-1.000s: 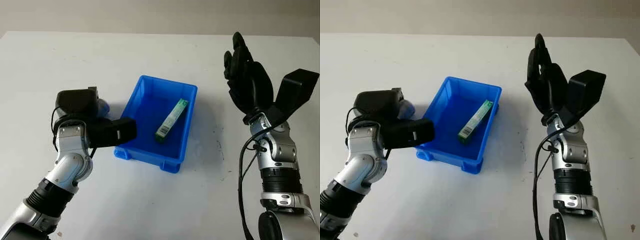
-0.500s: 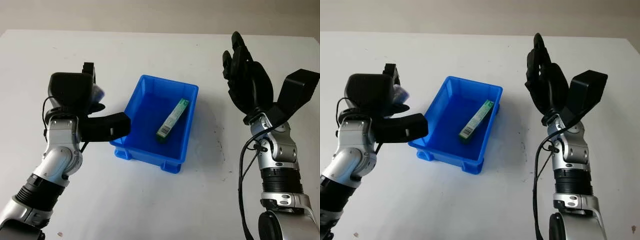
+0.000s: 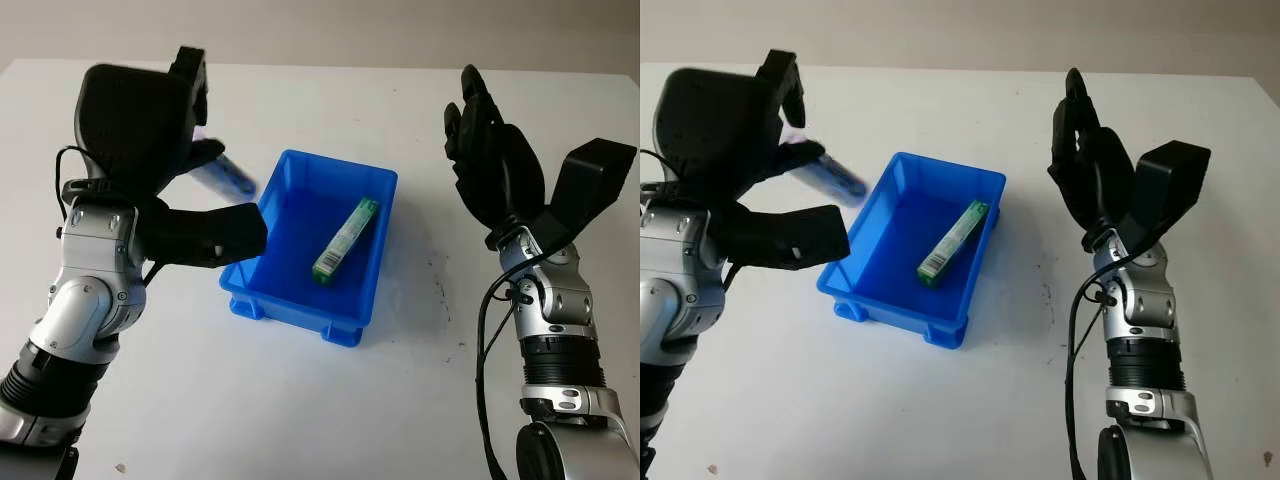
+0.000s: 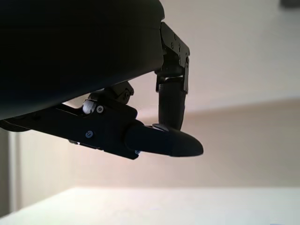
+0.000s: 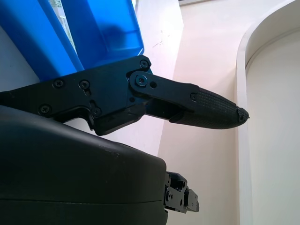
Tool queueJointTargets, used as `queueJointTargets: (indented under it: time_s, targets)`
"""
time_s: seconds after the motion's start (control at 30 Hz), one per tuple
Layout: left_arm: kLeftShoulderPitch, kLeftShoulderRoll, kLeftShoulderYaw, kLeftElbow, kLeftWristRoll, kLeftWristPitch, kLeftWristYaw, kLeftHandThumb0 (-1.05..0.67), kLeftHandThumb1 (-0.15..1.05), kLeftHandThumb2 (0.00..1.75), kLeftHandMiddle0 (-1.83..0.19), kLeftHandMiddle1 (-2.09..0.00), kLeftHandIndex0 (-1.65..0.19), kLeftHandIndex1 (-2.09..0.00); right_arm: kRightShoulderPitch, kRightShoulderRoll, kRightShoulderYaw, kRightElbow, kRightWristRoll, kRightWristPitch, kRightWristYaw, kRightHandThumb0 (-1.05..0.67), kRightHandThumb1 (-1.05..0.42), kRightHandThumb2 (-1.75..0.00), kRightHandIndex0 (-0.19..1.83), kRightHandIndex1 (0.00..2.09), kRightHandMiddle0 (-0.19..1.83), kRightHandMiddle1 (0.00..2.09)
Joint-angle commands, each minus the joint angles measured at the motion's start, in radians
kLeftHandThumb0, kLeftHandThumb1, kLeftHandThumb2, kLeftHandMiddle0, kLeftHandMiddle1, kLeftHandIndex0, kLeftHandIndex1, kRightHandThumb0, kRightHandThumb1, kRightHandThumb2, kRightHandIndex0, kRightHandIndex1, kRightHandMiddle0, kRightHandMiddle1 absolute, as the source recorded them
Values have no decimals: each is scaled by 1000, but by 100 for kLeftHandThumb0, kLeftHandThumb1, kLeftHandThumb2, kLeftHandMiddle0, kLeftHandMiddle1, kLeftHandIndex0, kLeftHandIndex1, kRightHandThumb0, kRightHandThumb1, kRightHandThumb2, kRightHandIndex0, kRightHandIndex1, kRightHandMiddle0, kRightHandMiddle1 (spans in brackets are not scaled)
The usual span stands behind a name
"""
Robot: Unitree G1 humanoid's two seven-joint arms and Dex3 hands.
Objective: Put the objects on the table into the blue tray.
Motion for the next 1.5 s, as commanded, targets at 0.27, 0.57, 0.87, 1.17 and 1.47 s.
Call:
queueJointTargets:
  time_s: [0.27, 0.57, 0.87, 1.17, 1.47]
  targets:
    - [-26, -59, 24, -111, -115, -170, 61, -41, 105, 21, -108, -209, -62, -209, -3, 3, 4, 3, -5, -8, -2, -76, -105, -69, -19, 0, -19, 0]
    - [-30, -74, 29, -92, -137, -248, 55, -39, 105, 17, -125, -209, -63, -209, 1, 4, 2, 0, -4, -12, -5, -76, -105, -69, -19, 0, -19, 0]
    - [-128, -34, 96, 147, -199, -150, -56, -47, 105, 14, -36, -163, -20, -126, 7, 6, 2, 1, 1, -14, 1, -76, -105, -69, -19, 0, -19, 0]
    - [-336, 105, 169, 333, -604, 4, -578, -66, 94, 4, 19, 0, 19, -1, 8, 5, -3, 1, 4, -9, 9, -76, -105, -69, -19, 0, -19, 0]
    - [-500, 181, 28, 597, -629, -43, -690, -61, 80, 3, 19, 0, 19, 0, 10, 5, -2, 1, 2, -13, 15, -74, -105, -70, -19, 0, -19, 0]
